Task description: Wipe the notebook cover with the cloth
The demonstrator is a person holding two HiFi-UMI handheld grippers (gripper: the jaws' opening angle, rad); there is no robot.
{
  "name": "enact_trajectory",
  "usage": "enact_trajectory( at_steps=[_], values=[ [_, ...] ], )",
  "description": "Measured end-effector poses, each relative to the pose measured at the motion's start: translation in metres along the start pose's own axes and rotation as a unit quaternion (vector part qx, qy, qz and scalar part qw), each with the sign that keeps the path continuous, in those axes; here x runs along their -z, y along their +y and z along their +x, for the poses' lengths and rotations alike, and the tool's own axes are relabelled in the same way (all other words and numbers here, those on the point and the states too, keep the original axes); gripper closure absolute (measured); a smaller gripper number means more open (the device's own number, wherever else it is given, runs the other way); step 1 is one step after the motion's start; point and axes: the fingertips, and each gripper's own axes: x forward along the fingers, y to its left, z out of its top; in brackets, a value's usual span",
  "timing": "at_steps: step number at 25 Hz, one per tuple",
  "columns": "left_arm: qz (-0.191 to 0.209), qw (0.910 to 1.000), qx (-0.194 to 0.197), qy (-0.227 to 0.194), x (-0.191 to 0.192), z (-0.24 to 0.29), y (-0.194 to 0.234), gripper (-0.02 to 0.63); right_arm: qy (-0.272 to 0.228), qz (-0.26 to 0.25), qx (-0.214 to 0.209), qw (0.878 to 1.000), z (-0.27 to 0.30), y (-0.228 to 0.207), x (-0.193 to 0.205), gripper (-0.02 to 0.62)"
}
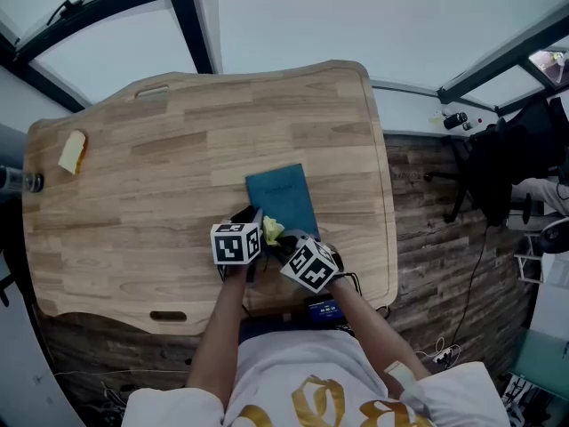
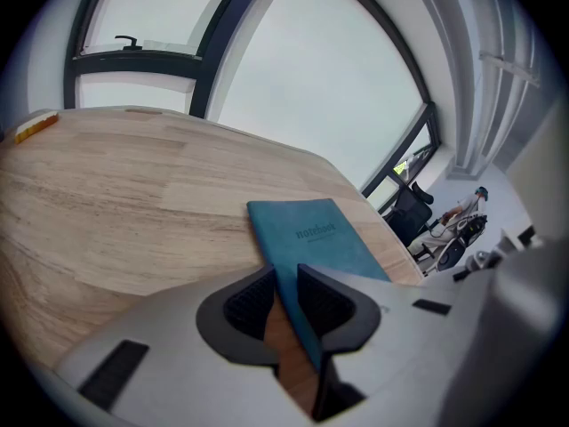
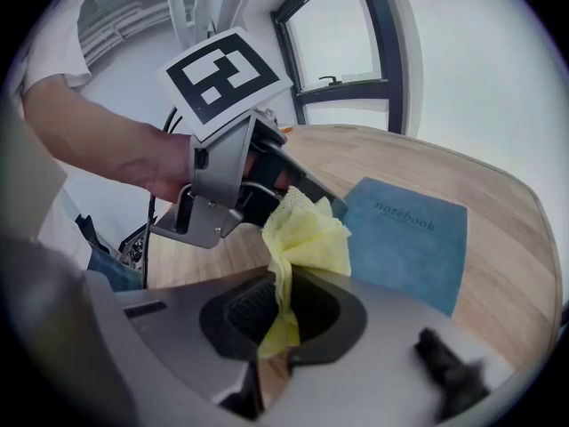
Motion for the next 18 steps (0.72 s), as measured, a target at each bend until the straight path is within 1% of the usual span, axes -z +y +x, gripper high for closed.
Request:
enact_trajectory(
  at_steps=[3, 7, 10, 15, 18],
  values=[
    [0.002, 1.0, -0.001, -0.001, -0.0006, 0.0002, 0.0004, 0.517, -0.002, 0.012, -0.006, 1.0, -0.0002, -0.0011, 0.0, 0.558],
    [0.002, 1.0, -0.002, 0.0, 0.0007, -0.0001, 0.001, 0.517, 0.019, 0.014, -0.014, 1.0, -0.0001, -0.0003, 0.0021, 0.558],
    [0.004, 1.0, -0.004, -0.001, 0.0006, -0.0007, 0.0017, 0.517, 0.026, 0.015, -0.018, 0.999, 0.0014, 0.0003, 0.0012, 0.558],
    [0.004, 1.0, -0.006, -0.002, 0.002, -0.0012, 0.0005, 0.515, 0.045, -0.011, -0.016, 0.999, -0.0017, 0.0, 0.0034, 0.558],
    [0.008, 0.9999, -0.009, -0.004, 0.0014, -0.0013, -0.0007, 0.515, 0.044, -0.014, -0.018, 0.999, -0.0051, -0.0034, 0.0059, 0.558]
  ],
)
